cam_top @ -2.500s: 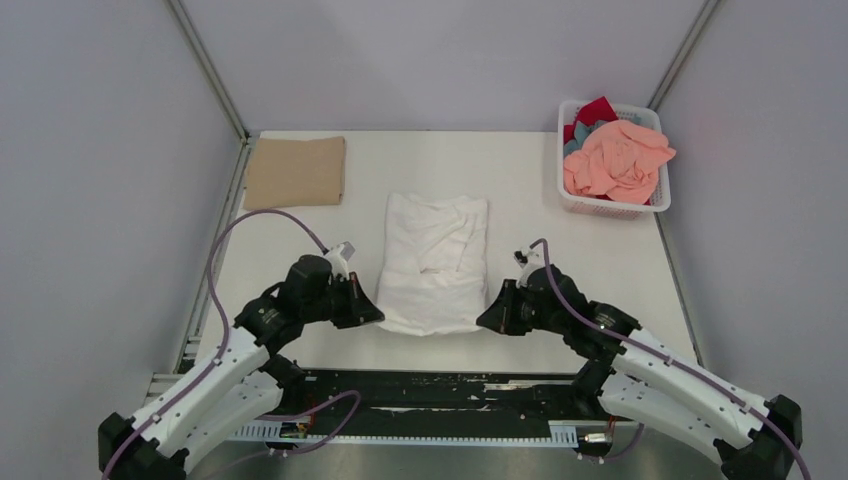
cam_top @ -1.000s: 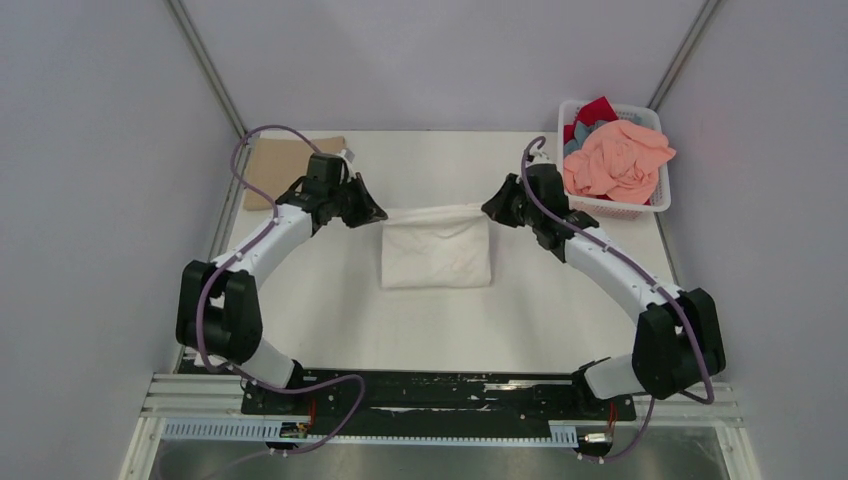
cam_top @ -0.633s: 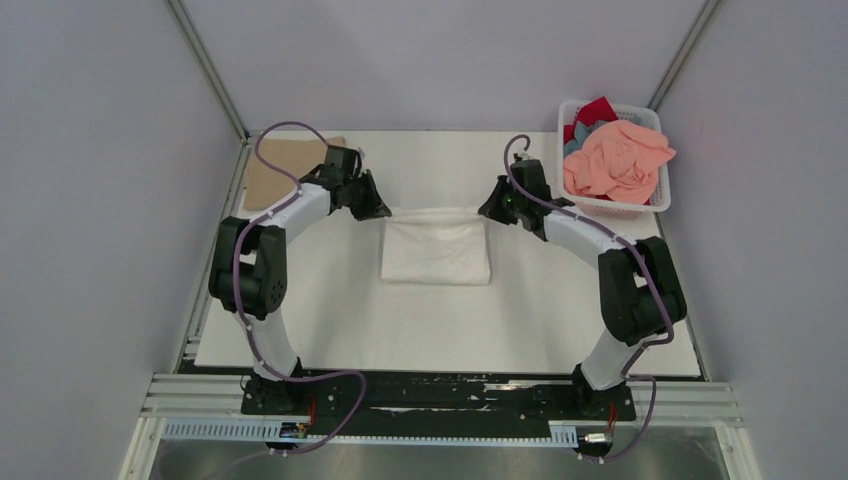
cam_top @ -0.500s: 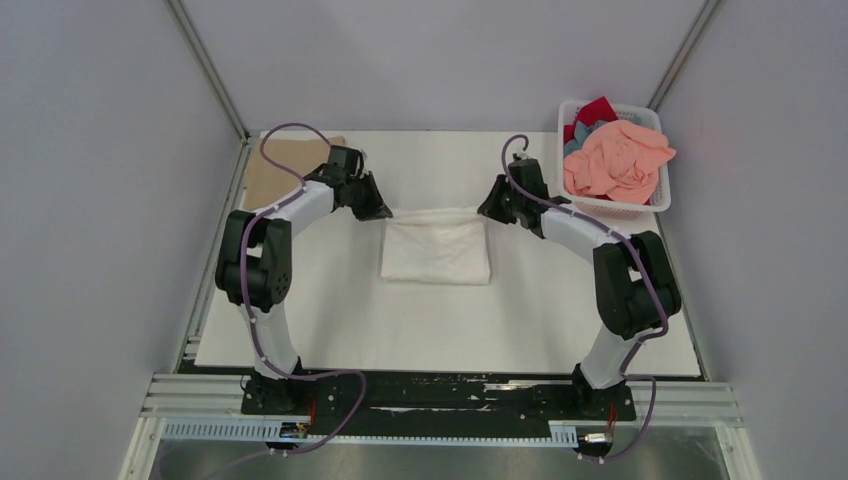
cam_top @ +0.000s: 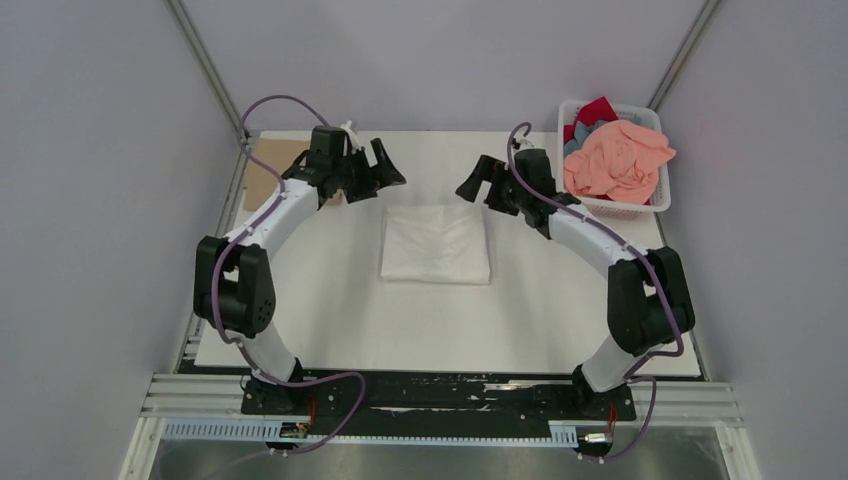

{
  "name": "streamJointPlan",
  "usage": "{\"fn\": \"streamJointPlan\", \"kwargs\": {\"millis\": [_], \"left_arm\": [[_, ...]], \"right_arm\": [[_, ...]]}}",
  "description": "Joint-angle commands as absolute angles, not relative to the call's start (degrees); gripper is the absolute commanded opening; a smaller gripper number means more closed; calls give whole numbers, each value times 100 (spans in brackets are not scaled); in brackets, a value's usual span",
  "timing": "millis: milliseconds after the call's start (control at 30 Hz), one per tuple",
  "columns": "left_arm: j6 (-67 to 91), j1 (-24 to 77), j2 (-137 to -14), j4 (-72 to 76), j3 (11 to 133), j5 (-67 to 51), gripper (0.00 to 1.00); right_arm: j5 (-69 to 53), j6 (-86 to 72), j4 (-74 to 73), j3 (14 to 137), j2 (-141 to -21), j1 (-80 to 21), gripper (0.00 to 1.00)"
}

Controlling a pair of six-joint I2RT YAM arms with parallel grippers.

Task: Fold and stack the t-shirts
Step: Fold the long partially folded tshirt into a neat square, then smooth out wrinkles on the folded tshirt

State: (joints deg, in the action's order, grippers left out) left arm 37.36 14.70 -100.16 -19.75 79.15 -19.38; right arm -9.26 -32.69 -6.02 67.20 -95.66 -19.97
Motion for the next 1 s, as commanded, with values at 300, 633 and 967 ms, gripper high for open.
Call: {"fn": "streamJointPlan", "kwargs": {"millis": [300,633,967], "left_arm": [[3842,1705,-10877,-1515,8158,-3057,100],[3821,1689,-12045,-2117,8950,-2417,100],[3839,1647,-12245,-2401,8655,-1922,100]], "right_arm": [[-1969,-3750,324,7455,-10736,-2070,100],[-2130,-4029,123,8101,-12005,-1806,100],[-2245,-4030,42,7992,-12517,-1745,100]]}}
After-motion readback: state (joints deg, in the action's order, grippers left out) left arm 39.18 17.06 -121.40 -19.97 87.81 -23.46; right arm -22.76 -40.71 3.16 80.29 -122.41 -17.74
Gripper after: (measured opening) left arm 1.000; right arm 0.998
